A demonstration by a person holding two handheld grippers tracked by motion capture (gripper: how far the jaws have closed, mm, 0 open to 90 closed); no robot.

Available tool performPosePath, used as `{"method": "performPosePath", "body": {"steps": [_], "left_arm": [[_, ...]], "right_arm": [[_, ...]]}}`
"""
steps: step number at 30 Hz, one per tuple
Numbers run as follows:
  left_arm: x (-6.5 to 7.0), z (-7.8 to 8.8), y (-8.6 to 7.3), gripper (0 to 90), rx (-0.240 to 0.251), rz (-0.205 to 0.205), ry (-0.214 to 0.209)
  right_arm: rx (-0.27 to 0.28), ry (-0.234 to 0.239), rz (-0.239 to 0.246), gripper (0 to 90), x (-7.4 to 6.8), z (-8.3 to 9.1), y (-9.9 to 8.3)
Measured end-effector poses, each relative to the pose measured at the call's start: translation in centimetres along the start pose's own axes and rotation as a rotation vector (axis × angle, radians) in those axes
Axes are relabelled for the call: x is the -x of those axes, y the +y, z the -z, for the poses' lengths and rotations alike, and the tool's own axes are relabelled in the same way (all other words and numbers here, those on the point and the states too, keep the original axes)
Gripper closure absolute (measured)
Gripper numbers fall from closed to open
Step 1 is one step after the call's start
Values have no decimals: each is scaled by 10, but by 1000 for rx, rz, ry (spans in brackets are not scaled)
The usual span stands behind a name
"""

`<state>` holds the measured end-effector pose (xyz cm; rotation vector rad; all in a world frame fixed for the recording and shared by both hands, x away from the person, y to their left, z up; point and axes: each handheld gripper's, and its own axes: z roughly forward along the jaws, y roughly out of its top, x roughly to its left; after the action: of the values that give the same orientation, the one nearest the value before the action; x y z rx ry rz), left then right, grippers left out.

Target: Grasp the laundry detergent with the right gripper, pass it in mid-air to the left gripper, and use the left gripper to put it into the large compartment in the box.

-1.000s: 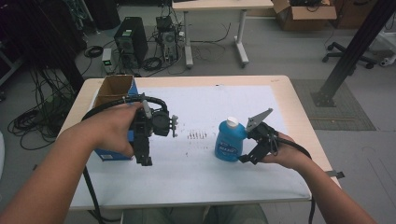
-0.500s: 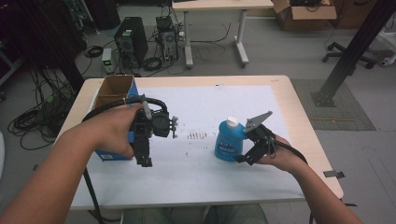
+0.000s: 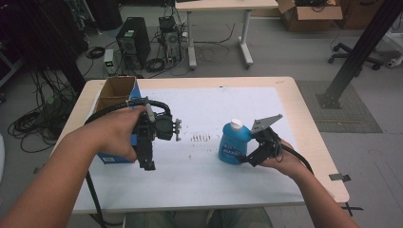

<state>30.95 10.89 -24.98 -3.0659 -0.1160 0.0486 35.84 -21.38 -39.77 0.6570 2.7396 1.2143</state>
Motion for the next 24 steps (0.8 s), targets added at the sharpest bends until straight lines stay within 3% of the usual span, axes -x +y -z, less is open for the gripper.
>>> {"method": "performPosePath", "body": {"steps": [24], "left_arm": [[-2, -3, 0, 4, 10, -7, -4]], "right_arm": [[144, -6, -6, 3, -5, -14, -5]]}}
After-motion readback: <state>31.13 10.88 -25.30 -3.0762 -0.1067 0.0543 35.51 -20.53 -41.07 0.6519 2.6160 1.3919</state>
